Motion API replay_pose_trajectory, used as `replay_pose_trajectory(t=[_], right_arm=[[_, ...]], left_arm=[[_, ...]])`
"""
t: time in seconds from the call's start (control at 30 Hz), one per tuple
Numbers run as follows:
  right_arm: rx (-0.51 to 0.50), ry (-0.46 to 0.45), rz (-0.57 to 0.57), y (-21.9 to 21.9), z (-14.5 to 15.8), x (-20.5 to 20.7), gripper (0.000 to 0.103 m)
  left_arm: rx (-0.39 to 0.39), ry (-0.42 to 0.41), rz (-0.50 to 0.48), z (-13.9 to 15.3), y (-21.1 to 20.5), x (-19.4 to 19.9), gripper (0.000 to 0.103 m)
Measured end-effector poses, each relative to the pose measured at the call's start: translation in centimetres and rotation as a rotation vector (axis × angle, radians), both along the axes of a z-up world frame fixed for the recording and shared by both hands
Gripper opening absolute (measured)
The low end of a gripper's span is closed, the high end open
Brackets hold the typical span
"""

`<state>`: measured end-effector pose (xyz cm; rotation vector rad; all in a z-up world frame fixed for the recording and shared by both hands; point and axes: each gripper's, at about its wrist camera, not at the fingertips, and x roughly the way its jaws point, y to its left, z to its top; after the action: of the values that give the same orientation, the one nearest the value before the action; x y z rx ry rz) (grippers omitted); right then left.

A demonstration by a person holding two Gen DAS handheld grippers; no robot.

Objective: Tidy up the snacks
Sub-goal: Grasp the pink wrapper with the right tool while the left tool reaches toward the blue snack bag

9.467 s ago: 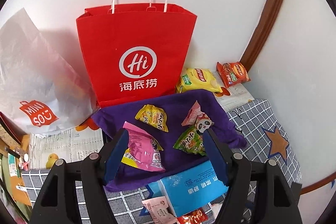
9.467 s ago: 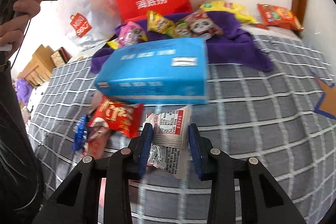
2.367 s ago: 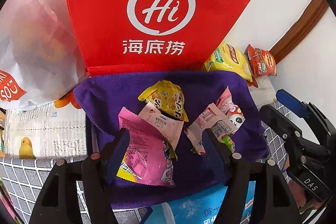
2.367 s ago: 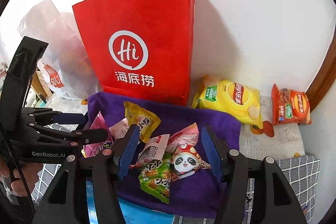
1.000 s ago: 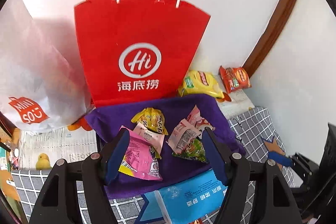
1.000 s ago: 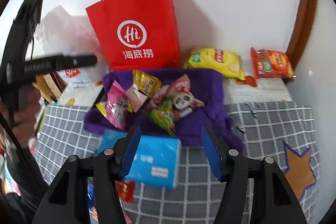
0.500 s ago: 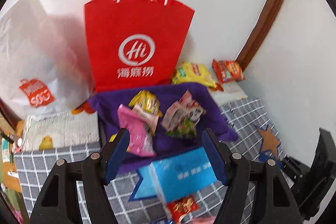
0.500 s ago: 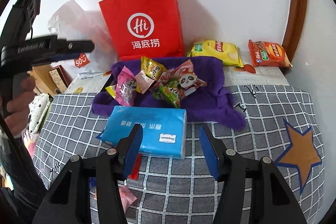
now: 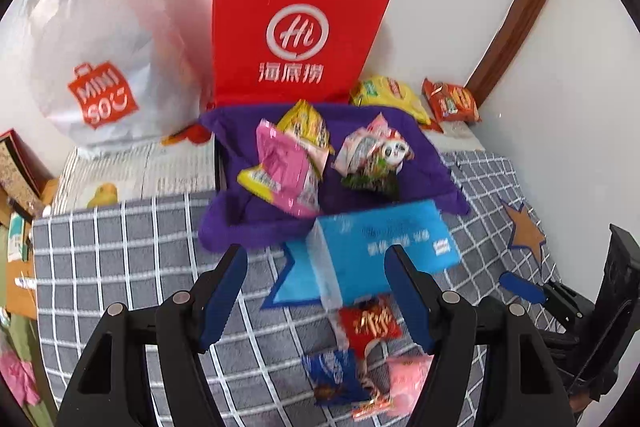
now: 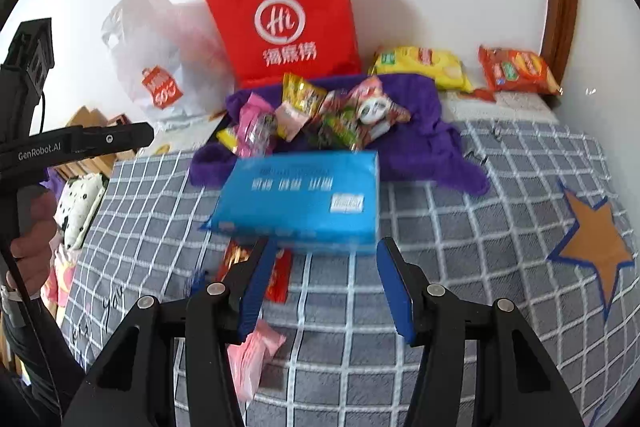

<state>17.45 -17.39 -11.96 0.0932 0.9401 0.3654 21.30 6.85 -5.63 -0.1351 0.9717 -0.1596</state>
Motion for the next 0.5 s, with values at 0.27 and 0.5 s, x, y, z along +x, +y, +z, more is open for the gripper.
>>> replay_pose_trajectory(t=[0.27, 0.5], right_arm=[[0.017, 0.099, 0.023, 0.9, -3.3, -2.8, 0.051], [-0.034, 0.138, 0.077, 3.1, -5.1, -4.9, 0.050]], left_arm=[[-0.008, 0.029, 0.020, -1.0, 0.2, -2.7, 0.069], [0.008, 0.024, 0.029, -0.9, 0.4, -4.9, 0.069]])
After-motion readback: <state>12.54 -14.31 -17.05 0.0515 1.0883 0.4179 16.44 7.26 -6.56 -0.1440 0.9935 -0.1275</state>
